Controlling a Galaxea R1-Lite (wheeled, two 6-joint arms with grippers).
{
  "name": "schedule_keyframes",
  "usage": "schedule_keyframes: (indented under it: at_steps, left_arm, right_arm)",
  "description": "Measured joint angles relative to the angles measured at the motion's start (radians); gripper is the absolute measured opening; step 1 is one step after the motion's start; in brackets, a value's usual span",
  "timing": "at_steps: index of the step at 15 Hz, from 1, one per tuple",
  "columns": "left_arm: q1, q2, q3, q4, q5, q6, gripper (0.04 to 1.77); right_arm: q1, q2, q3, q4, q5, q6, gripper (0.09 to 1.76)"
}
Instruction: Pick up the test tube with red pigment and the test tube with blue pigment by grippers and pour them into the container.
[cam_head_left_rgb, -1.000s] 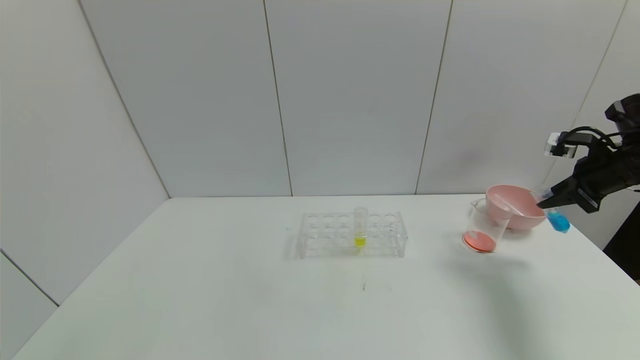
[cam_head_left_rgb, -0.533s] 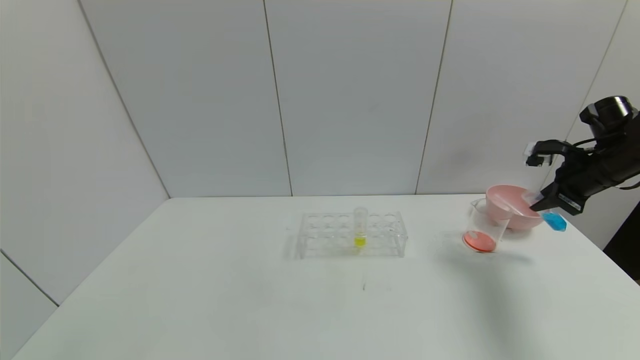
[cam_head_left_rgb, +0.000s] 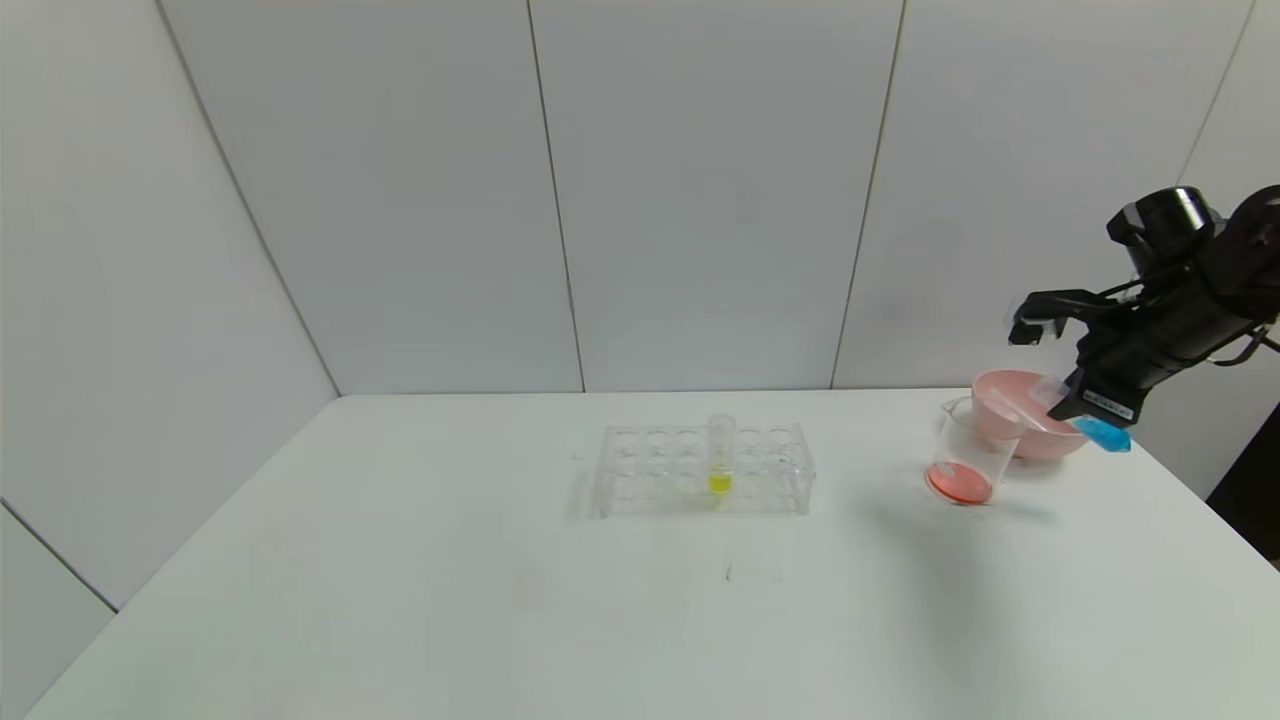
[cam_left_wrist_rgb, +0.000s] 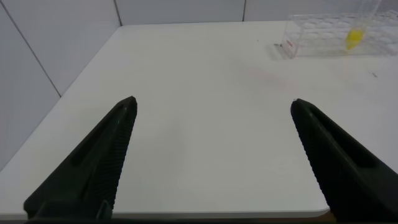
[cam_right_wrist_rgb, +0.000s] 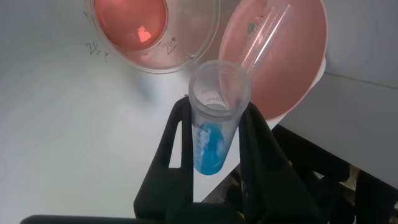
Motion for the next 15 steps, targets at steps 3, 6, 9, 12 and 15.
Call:
schedule_keyframes:
  at_steps: [3,6,9,12,15]
  left_arm:
    - [0.000,0.000,0.000,0.000,0.000,0.000,1.76]
    - [0.000,0.000,0.000,0.000,0.000,0.000,1.76]
    - [0.000,0.000,0.000,0.000,0.000,0.000,1.76]
    - [0.000,0.000,0.000,0.000,0.000,0.000,1.76]
    - [0.000,0.000,0.000,0.000,0.000,0.000,1.76]
  right_arm:
    - [0.020,0.005,0.000,-0.013,-0.028,-0.001,0.49]
    - [0.040,0.011,0.000,-0.013,-0.067,-0.009,0.49]
    - [0.062,0.013,0.000,-0.009,-0.177,-0.034,0.49]
    - [0.086,0.014,0.000,-0.011,-0.225,-0.043,0.49]
    - [0.106,0.017,0.000,-0.009,-0.285,-0.056,0.49]
